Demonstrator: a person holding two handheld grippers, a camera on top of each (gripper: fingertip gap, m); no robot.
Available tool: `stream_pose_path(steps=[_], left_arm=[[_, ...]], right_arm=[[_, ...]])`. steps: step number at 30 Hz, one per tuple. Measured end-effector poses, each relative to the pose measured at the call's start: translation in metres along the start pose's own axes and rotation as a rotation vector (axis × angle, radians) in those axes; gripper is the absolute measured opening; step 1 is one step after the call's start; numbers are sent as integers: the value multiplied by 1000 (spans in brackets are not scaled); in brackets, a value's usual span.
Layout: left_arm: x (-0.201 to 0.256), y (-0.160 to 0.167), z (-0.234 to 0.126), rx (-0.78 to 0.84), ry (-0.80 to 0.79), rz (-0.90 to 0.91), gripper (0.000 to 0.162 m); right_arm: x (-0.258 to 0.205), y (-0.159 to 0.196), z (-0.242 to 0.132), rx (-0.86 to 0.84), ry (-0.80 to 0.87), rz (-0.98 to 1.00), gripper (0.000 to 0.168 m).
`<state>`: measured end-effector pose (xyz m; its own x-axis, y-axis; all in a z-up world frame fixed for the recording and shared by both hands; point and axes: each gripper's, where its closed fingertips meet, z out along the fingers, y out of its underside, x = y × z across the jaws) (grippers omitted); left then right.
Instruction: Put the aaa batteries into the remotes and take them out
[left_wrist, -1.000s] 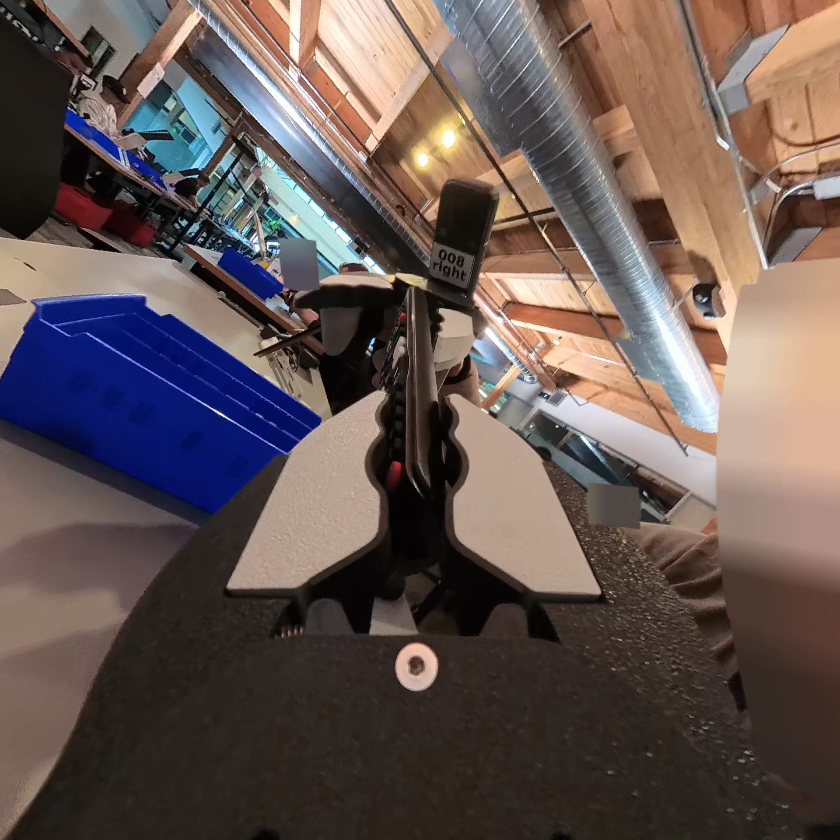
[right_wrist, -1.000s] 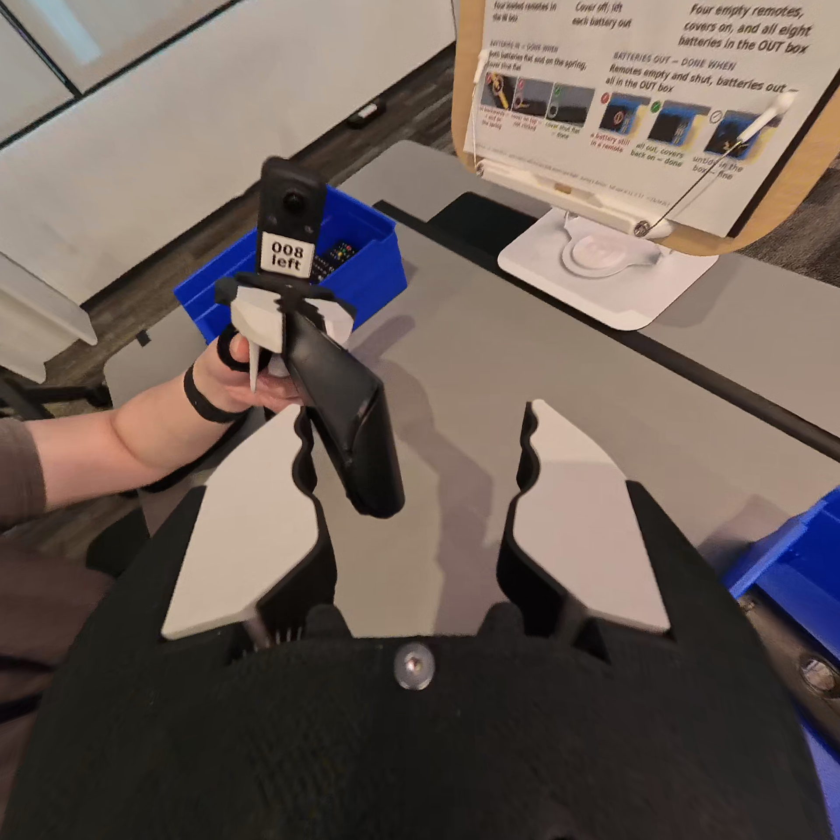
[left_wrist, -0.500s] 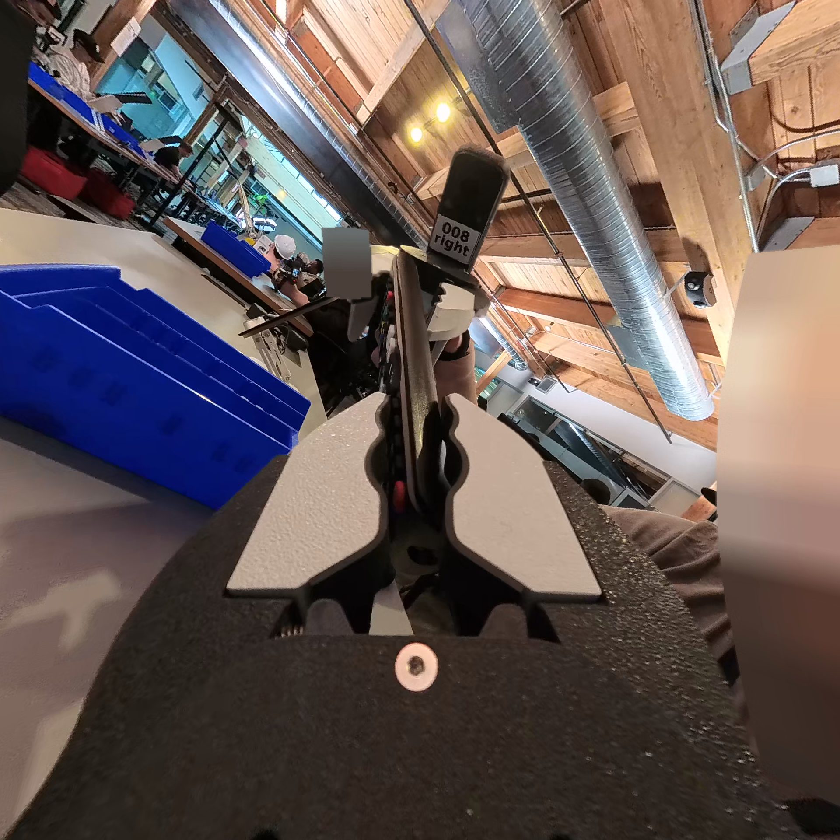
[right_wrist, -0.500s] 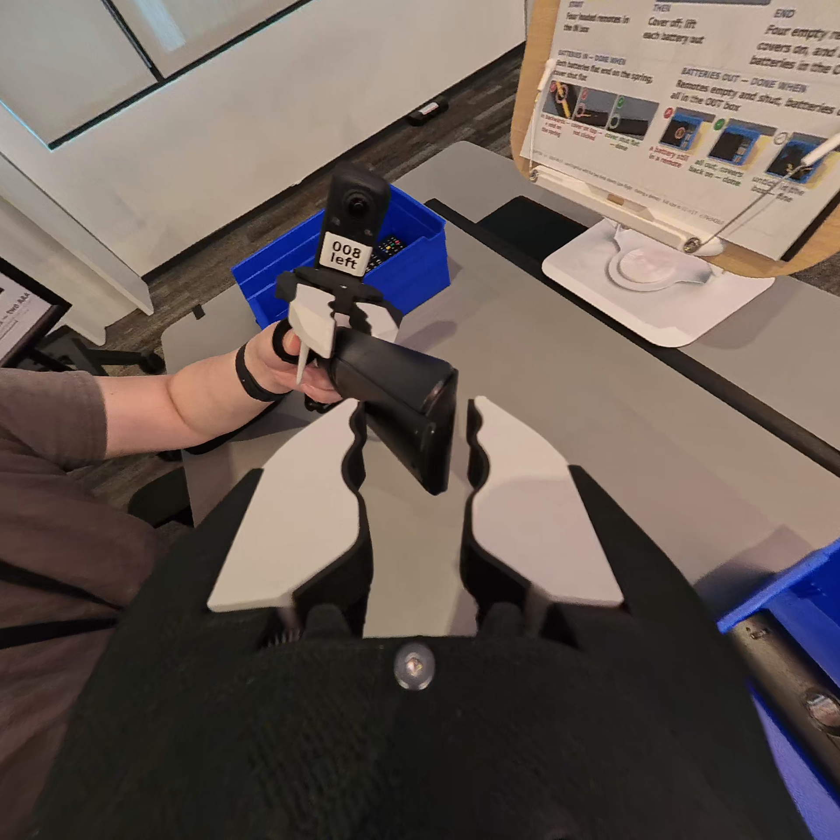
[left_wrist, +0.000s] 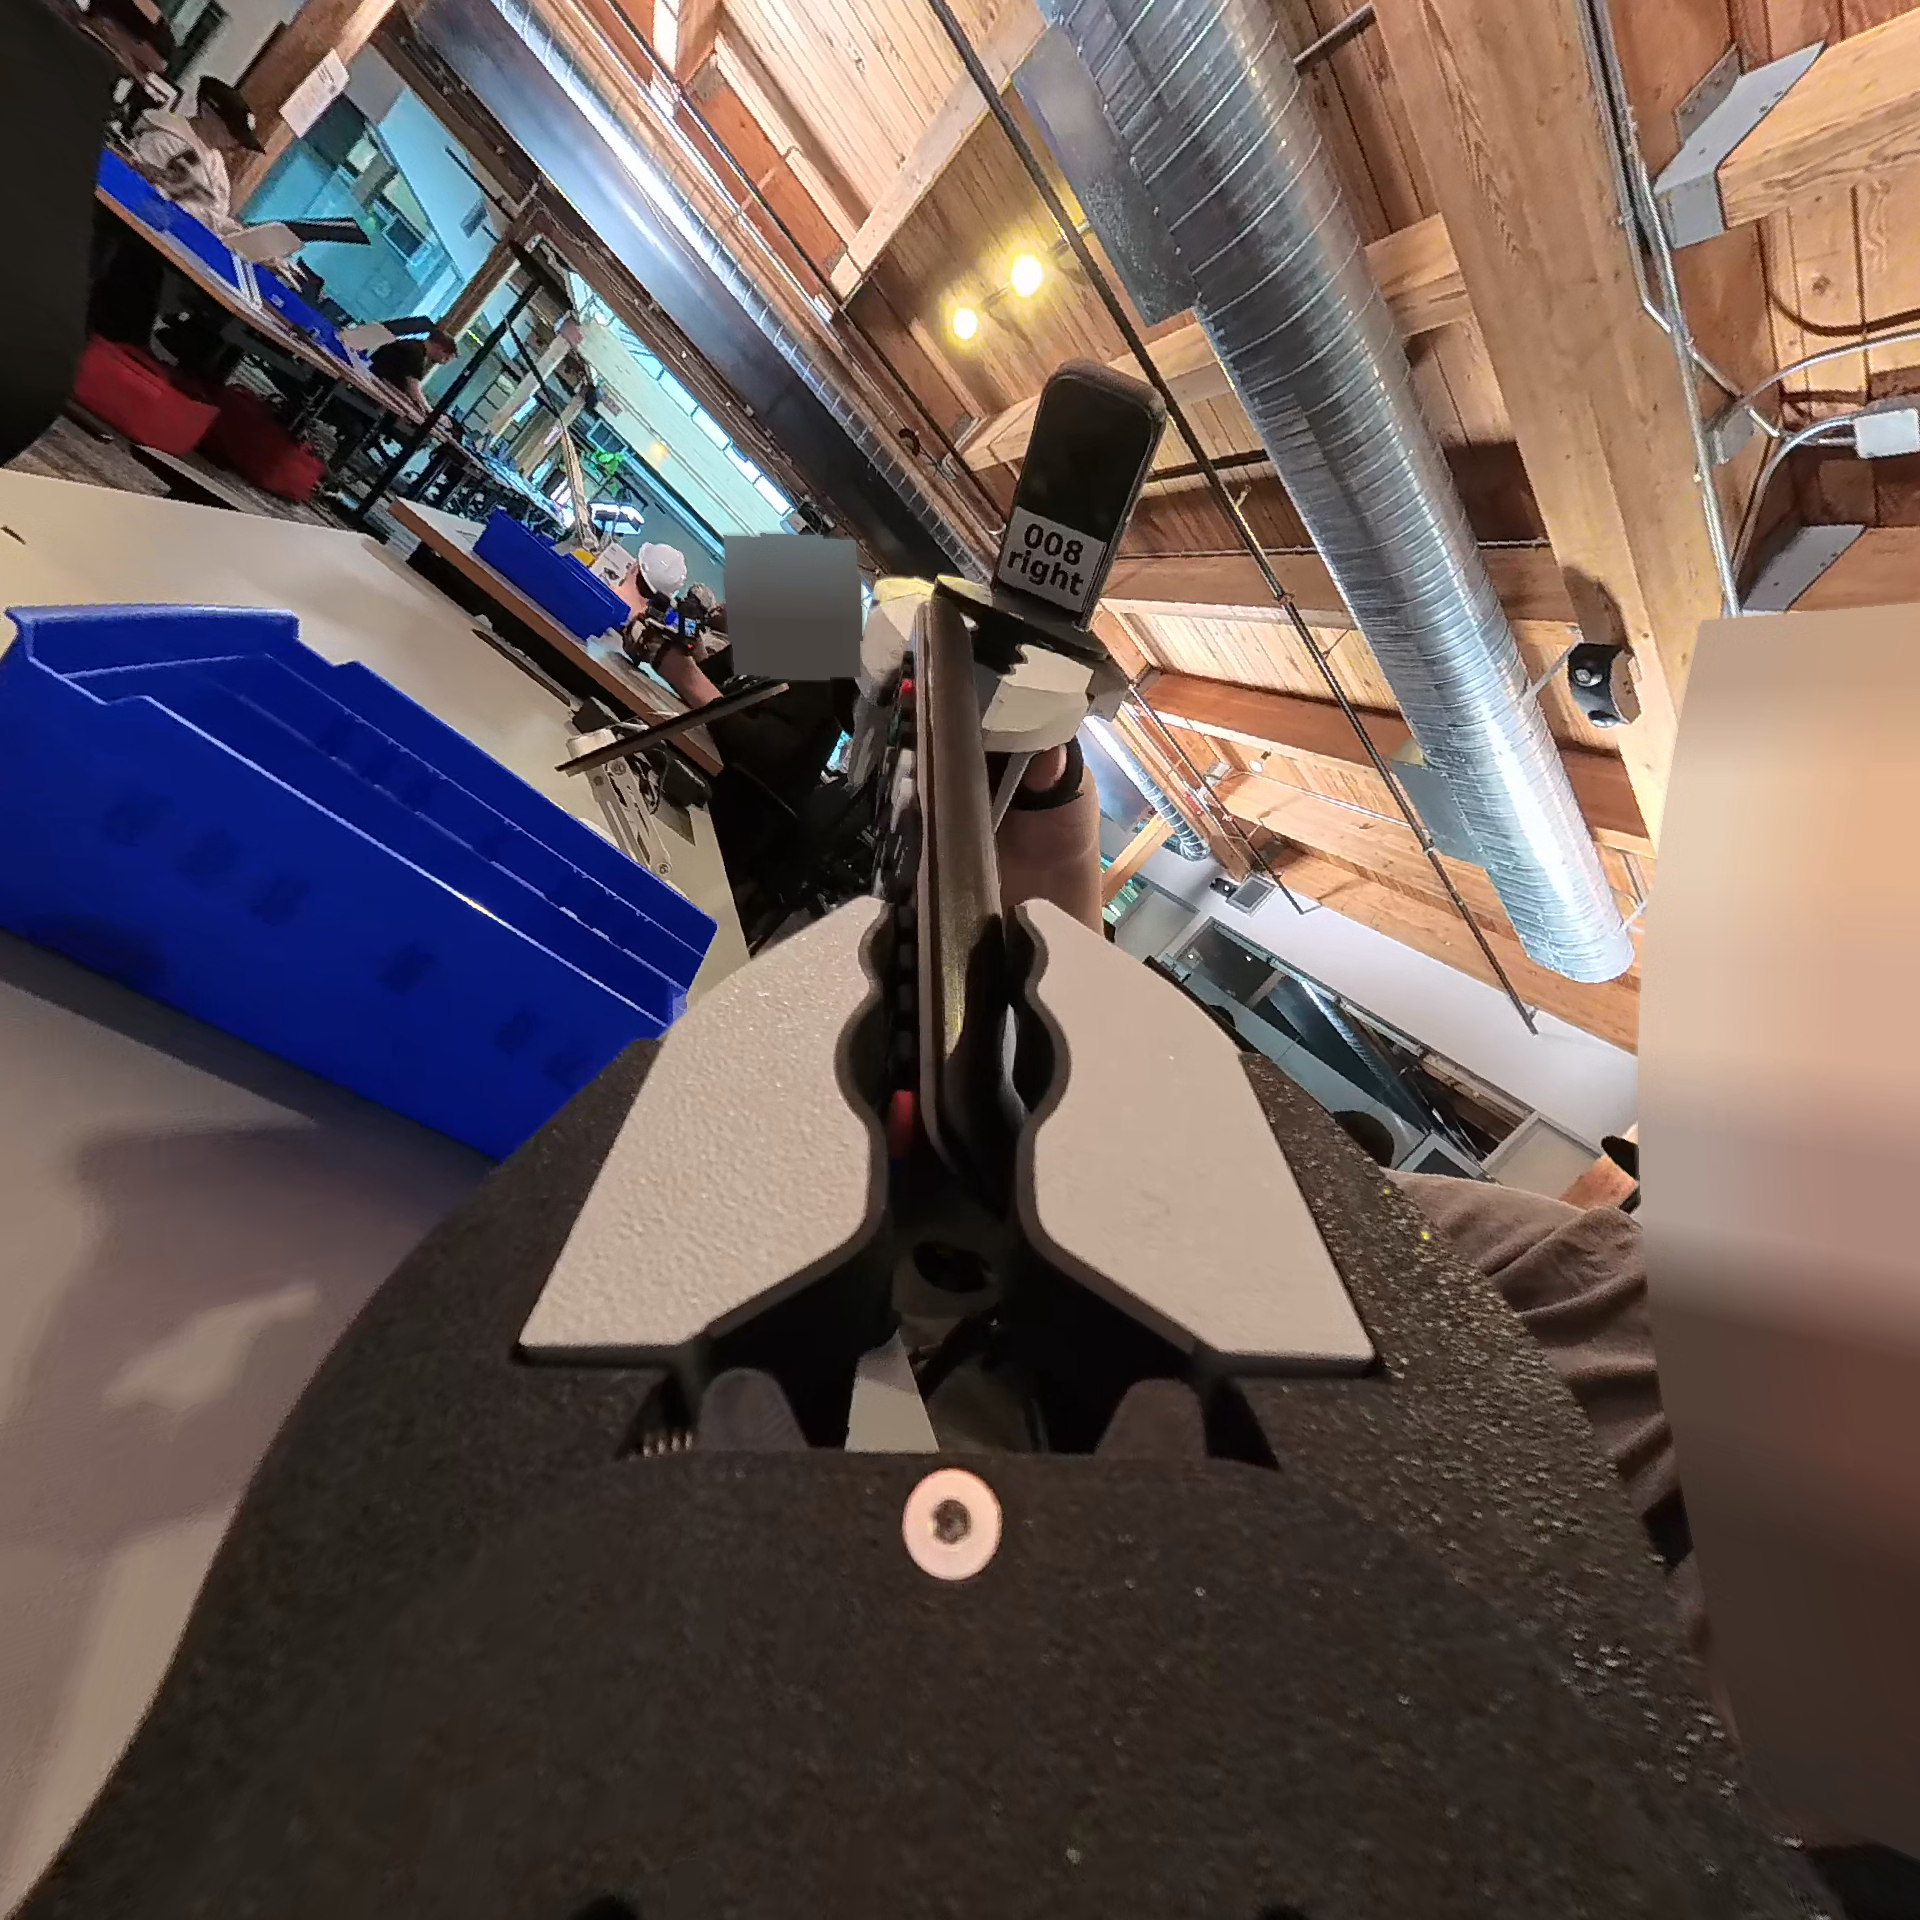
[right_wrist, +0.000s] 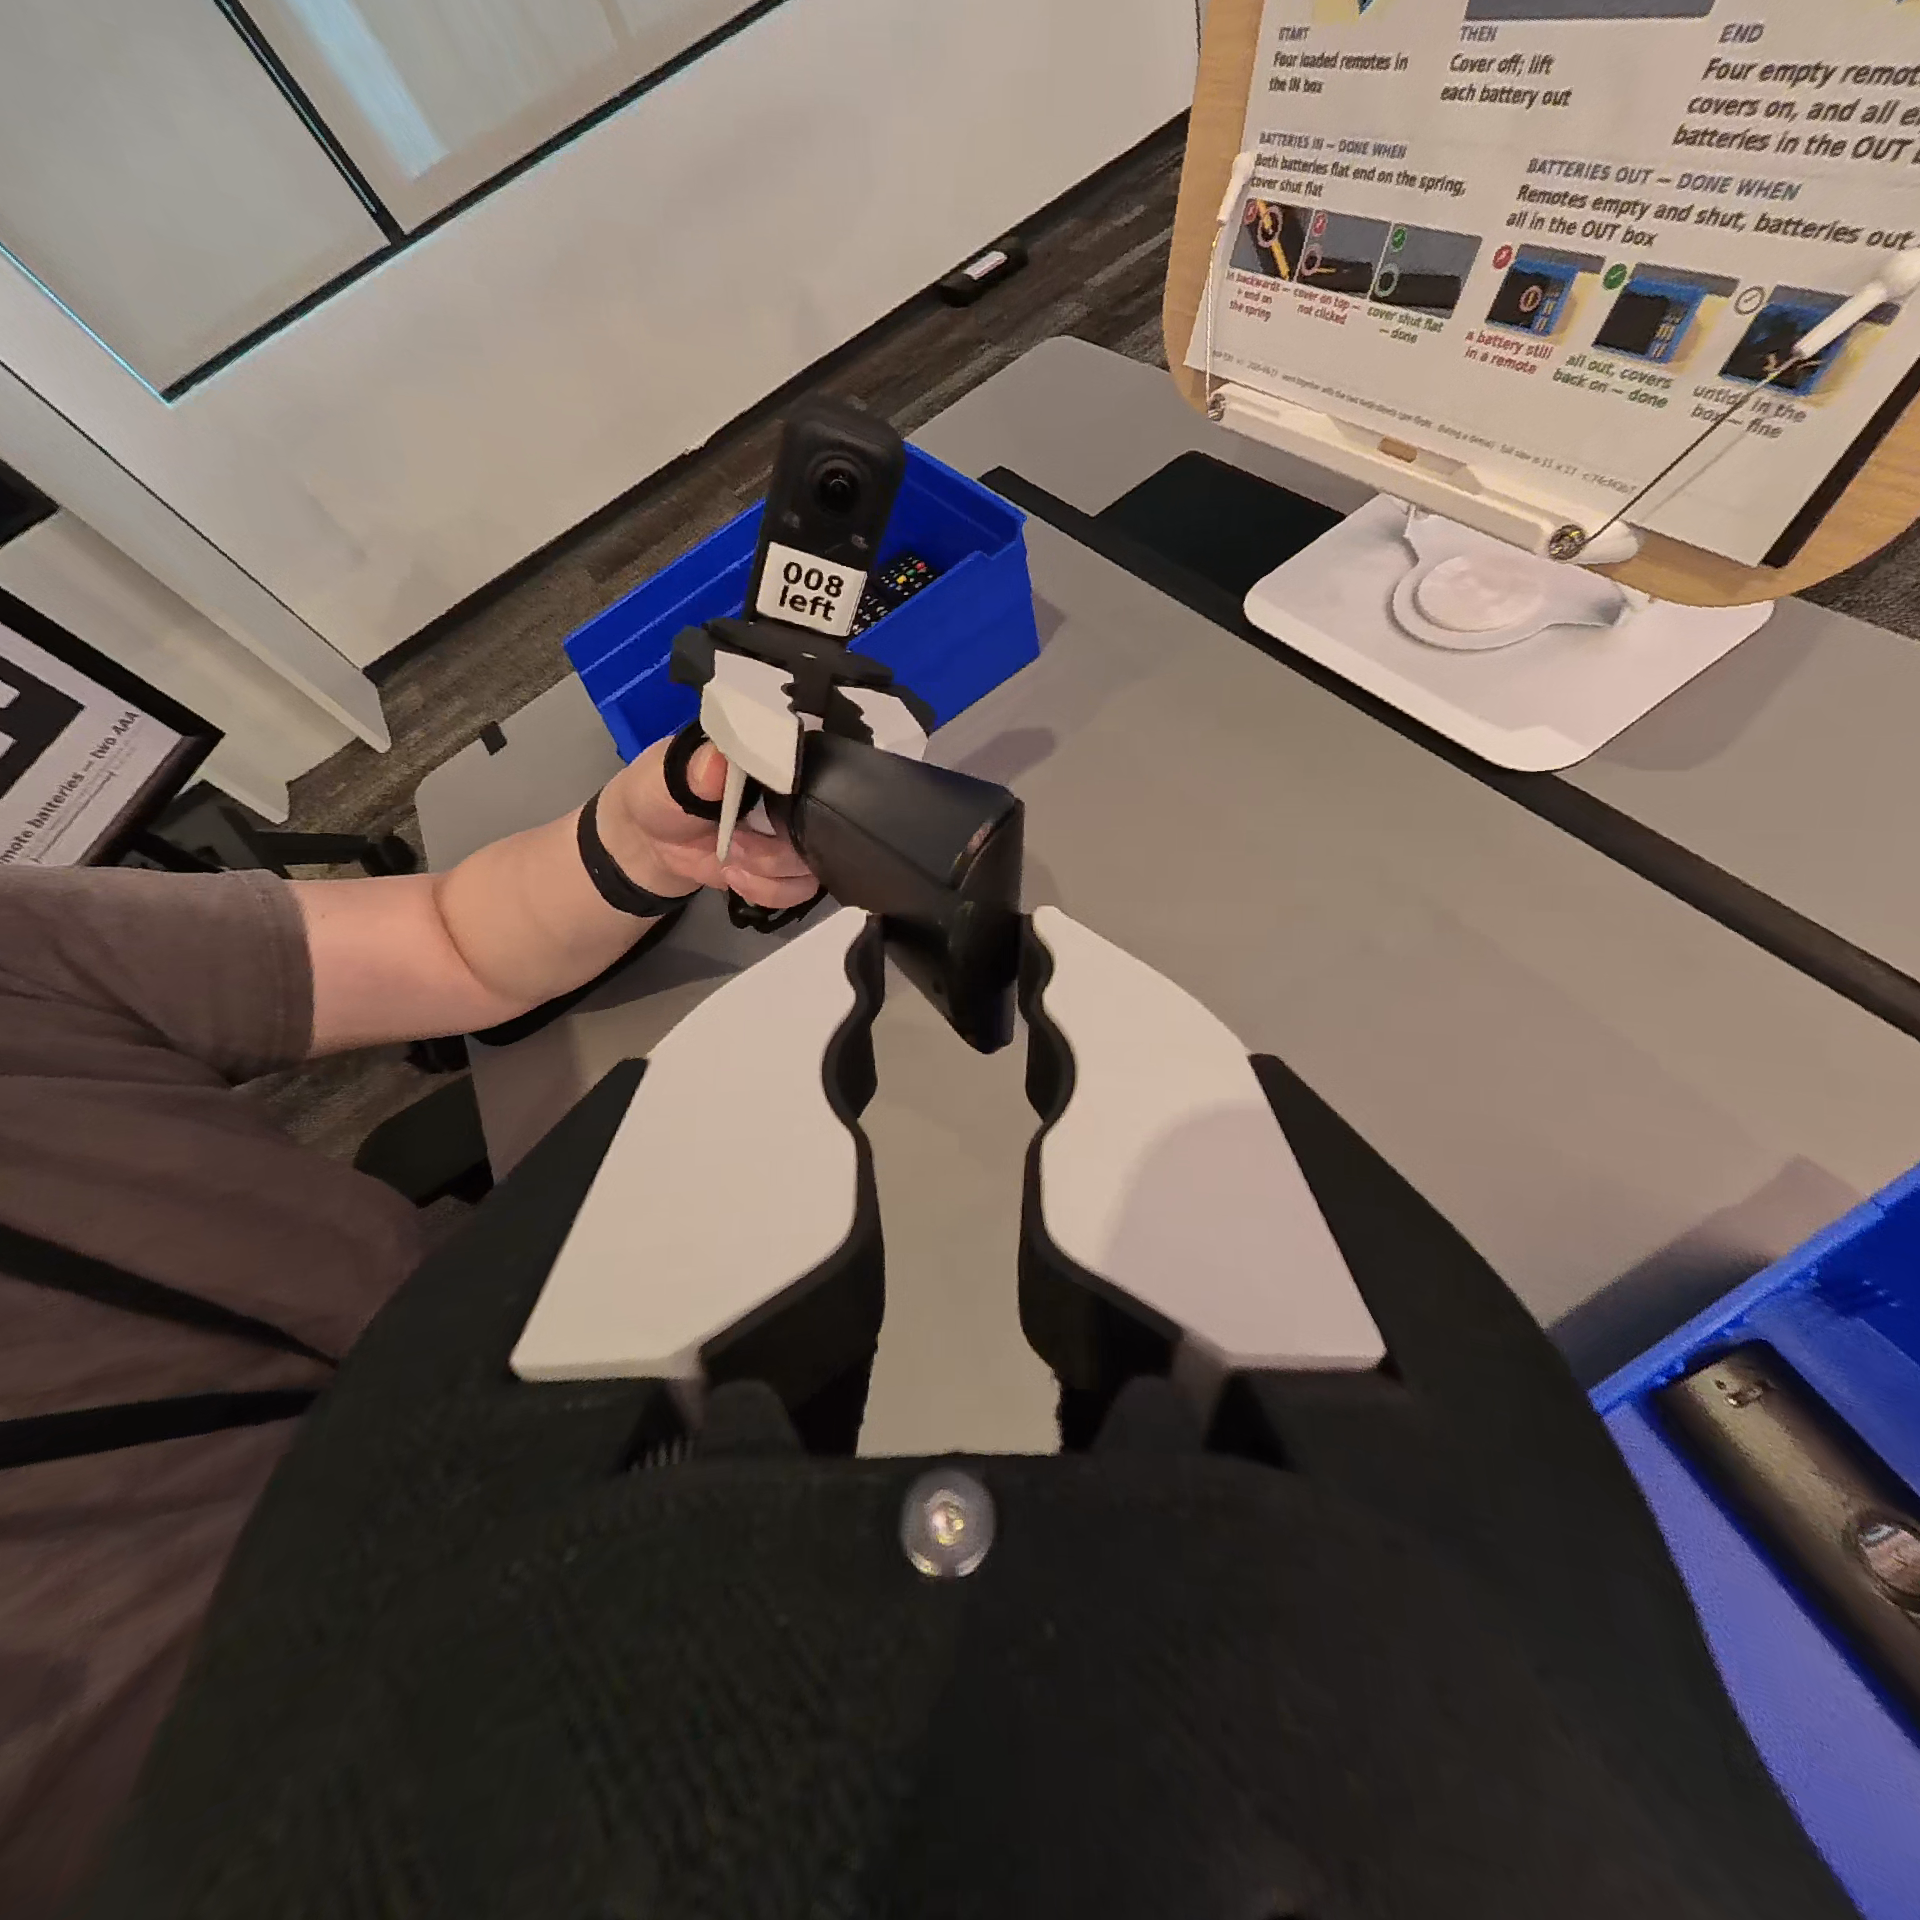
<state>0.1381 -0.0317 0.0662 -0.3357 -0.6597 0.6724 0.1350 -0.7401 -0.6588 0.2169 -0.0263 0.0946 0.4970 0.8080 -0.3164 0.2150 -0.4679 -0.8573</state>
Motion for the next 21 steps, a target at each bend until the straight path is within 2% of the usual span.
stream_pose_path(steps=[7, 10, 21], left_arm=[[-2, 2, 0, -11, 11, -23, 19], [-2, 2, 0, -9, 10, -23, 20], [-5, 3, 0, -9, -3, -23, 19]], right_arm=[[2, 2, -7, 0, -23, 42, 25], [2, 1, -13, 16, -33, 45, 20], [4, 3, -17, -8, 9, -1, 15]])
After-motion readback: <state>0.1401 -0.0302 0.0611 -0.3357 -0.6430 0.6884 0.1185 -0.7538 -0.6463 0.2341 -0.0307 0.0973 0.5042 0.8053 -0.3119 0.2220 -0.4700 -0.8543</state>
